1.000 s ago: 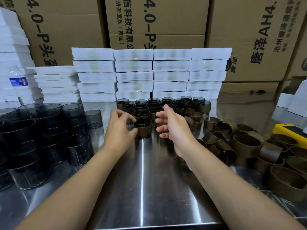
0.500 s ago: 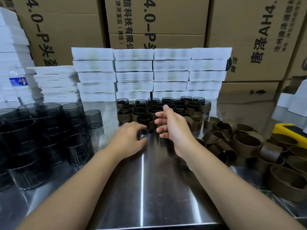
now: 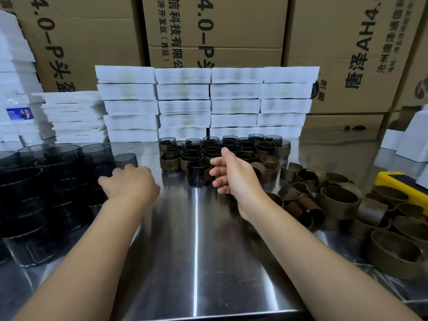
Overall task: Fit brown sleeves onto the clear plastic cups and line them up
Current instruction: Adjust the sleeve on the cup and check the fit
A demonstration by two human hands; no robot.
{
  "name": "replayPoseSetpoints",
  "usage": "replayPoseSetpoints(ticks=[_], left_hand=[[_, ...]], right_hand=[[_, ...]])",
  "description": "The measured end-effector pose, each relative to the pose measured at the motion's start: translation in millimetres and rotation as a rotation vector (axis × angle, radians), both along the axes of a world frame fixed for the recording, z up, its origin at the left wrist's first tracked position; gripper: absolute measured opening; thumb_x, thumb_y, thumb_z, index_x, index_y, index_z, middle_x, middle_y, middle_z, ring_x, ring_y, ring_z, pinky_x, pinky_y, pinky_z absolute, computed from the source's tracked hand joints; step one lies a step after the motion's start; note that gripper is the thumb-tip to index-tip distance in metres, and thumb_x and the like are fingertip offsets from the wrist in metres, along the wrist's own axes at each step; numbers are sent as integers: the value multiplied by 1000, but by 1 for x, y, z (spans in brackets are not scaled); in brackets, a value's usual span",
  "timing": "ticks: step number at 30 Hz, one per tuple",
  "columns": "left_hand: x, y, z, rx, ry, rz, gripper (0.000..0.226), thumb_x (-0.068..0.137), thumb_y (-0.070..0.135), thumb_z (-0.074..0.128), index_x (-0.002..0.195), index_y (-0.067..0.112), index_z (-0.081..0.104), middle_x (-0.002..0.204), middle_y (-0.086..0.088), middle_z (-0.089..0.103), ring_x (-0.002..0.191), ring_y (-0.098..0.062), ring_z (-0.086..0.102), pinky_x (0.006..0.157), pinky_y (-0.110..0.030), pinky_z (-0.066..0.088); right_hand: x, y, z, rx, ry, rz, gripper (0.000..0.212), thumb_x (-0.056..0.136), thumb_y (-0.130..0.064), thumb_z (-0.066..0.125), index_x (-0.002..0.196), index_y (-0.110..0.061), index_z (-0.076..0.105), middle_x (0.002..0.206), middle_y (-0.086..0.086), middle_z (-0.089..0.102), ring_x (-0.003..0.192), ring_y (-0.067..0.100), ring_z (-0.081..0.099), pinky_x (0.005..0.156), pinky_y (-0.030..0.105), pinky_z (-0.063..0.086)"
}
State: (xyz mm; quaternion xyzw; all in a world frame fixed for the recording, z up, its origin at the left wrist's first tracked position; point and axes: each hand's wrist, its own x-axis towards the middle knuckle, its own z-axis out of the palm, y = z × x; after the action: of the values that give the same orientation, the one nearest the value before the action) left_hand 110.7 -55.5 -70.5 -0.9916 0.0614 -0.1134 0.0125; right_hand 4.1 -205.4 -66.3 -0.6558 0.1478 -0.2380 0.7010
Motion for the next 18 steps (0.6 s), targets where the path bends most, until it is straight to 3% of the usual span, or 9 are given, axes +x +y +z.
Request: replayPoseSetpoints(ticks=[5,11,15,18], left_hand=[[-3,-2,-4,-84,-4,-114,42,93,38,54,134,27,50,133,-3,54,117,-27,55,72,-30,40],[-14,-14,-11,-215,-58,-545,45,90,36,58,135,35,51,135,3,50,121,-20,50,91,-31,43],[-20,-25,-14,-281,5,-828,51,86,32,67,134,35,52,137,12,44,122,-8,45,93,-25,39],[-22,-29,-16,-271,-46,-928,57,83,29,71,136,29,52,139,11,44,124,-10,37,94,-21,31]], right_hand=[[0,0,1,-17,-1,-12,36,100,-38,40,82,-16,62,69,-1,59,47,9,49,44,18,39],[1,2,-1,-70,-1,-41,35,100,-37,41,79,-17,61,66,-2,58,48,10,49,47,20,39],[1,1,-7,-415,-29,-111,29,97,-36,46,79,-20,63,70,-7,60,66,12,55,65,27,46],[-1,0,-12,-757,-51,-181,19,94,-31,51,85,-20,64,84,-7,61,87,13,54,76,30,43]])
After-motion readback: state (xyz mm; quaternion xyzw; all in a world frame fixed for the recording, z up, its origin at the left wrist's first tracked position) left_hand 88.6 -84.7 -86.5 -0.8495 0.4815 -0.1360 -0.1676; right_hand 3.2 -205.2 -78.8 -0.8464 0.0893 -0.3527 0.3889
